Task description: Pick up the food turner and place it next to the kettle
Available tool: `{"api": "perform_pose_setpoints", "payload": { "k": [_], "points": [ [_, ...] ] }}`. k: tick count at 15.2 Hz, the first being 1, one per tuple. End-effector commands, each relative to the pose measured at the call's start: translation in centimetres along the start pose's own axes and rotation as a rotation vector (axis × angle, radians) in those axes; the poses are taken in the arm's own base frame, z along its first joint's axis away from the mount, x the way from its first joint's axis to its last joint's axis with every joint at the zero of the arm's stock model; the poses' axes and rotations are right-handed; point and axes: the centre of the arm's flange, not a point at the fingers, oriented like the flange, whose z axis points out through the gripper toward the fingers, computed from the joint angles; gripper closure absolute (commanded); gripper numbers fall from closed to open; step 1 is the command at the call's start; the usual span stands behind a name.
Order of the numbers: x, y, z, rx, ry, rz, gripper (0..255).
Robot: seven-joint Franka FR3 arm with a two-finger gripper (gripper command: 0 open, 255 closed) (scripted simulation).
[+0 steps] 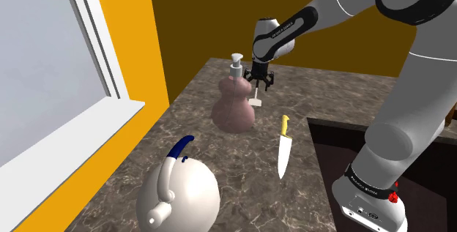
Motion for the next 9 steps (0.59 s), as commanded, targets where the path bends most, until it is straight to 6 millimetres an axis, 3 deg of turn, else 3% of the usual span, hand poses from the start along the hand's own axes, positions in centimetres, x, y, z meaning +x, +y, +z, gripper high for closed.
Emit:
{"api": "perform_pose_setpoints", "payload": {
  "k": [1,6,7,9],
  "points": [
    [-0.02,0.0,0.17,0.0,0.0,0.0,0],
    [-0.02,0.0,0.16,0.0,0.0,0.0,0],
    [-0.02,0.0,0.16,0.0,0.0,0.0,255],
    [-0.02,0.0,0.16,0.0,0.0,0.0,255]
  ]
}}
